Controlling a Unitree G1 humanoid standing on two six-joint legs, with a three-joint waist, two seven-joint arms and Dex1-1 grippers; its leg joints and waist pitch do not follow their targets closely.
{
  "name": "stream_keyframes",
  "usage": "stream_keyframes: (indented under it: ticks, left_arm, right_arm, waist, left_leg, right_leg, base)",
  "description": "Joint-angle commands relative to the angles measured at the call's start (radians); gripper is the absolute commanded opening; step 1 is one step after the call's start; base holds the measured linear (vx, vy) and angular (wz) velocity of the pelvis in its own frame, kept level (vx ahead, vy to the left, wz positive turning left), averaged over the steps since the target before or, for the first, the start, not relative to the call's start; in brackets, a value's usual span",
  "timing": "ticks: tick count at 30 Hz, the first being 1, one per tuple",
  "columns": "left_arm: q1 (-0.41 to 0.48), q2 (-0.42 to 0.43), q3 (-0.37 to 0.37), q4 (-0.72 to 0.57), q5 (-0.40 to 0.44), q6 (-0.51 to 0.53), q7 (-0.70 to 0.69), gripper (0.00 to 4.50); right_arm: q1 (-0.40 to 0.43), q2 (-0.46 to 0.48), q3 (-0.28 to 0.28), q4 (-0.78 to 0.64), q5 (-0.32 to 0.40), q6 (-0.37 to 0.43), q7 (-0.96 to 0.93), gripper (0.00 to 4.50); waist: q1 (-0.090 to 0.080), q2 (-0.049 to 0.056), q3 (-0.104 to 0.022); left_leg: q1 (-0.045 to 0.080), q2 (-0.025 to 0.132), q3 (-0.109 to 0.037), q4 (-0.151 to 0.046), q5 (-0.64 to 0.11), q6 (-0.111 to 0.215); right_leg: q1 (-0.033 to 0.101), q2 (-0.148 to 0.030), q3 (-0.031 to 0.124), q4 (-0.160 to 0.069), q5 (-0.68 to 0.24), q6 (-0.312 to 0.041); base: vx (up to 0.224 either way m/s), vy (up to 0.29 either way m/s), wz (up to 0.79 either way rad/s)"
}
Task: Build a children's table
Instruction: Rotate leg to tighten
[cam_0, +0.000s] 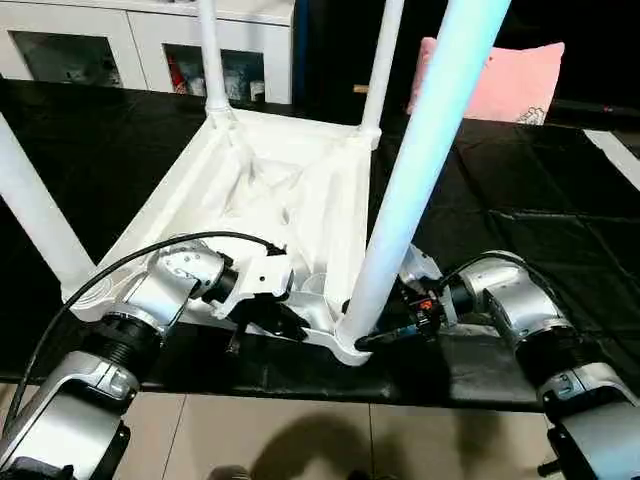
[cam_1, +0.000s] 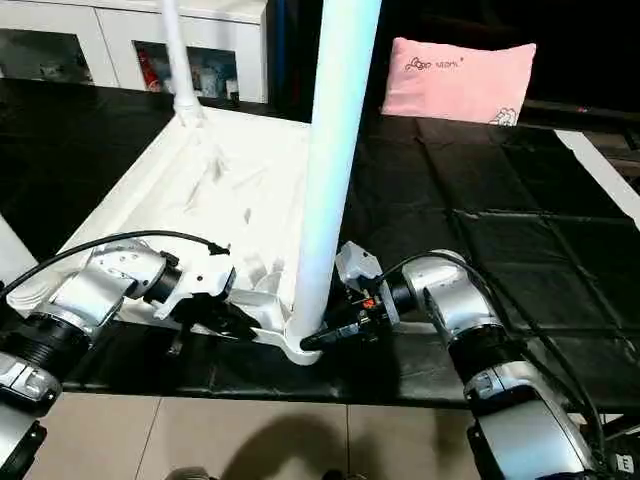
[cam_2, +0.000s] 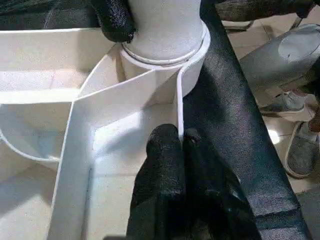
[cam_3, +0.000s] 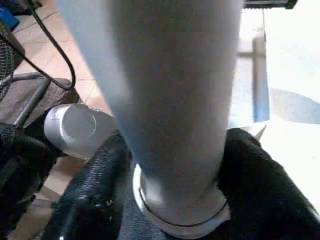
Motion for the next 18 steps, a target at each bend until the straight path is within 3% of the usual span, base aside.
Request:
stream_keyframes:
  ticks: [1,5,10,13,14,15,18]
  left_arm:
    - [-0.007,0.0,-0.013,-0.031,0.002,-0.02,-0.01,0.0]
    - [-0.003,0.001,-0.01,-0.028,0.009,-0.022,-0.001,0.0]
    - [0.0,-0.003,-0.005,-0.017,0.018,-0.01,0.031,0.0]
    - [0.002,-0.012,0.008,-0.014,0.021,0.029,0.075,0.0]
    - [-0.001,-0.037,0.038,-0.023,0.008,0.104,0.14,0.0]
    - [-0.001,-0.042,0.044,-0.026,0.005,0.118,0.151,0.0]
    - [-0.004,-0.078,0.075,-0.046,-0.001,0.204,0.245,0.0]
  right_arm:
    - [-0.001,-0.002,-0.002,0.008,-0.012,-0.004,0.018,2.45]
    - [0.007,-0.002,0.002,-0.003,-0.004,-0.001,0.019,2.11]
    - [0.029,-0.001,-0.004,-0.027,0.005,0.009,0.009,2.03]
    - [0.054,0.001,-0.023,-0.06,0.026,0.042,-0.015,2.01]
    - [0.083,0.015,-0.055,-0.1,0.041,0.097,-0.097,2.01]
    - [0.088,0.018,-0.06,-0.106,0.043,0.104,-0.113,2.0]
    - [0.12,0.055,-0.094,-0.129,0.02,0.149,-0.291,2.0]
  waist:
    - [-0.009,0.0,-0.081]
    - [-0.009,0.0,-0.082]
    - [-0.008,0.003,-0.081]
    - [-0.007,0.003,-0.082]
    - [-0.008,0.003,-0.081]
    - [-0.008,0.004,-0.079]
    - [-0.019,-0.002,-0.074]
  left_leg:
    - [-0.016,-0.006,0.022,-0.059,-0.099,0.063]
    - [-0.015,-0.005,0.021,-0.059,-0.096,0.063]
    - [-0.014,-0.006,0.022,-0.059,-0.102,0.061]
    - [-0.013,-0.006,0.021,-0.059,-0.102,0.059]
    - [-0.013,-0.006,0.022,-0.06,-0.104,0.057]
    - [-0.01,-0.006,0.023,-0.06,-0.105,0.054]
    - [-0.009,-0.019,0.024,-0.053,-0.142,0.039]
  right_leg:
    - [0.084,-0.055,0.065,-0.074,-0.453,0.008]
    - [0.084,-0.054,0.066,-0.072,-0.444,0.006]
    - [0.084,-0.053,0.064,-0.076,-0.455,0.015]
    - [0.084,-0.052,0.063,-0.076,-0.451,0.017]
    - [0.084,-0.051,0.063,-0.077,-0.453,0.018]
    - [0.081,-0.05,0.063,-0.082,-0.458,0.019]
    - [0.079,-0.049,0.043,-0.105,-0.56,0.08]
  base:
    - [0.0,0.0,0.0]
    - [0.0,0.0,0.0]
    - [0.0,0.0,0.0]
    - [0.0,0.0,0.0]
    - [0.0,0.0,0.0]
    - [0.0,0.0,0.0]
    - [0.0,0.0,0.0]
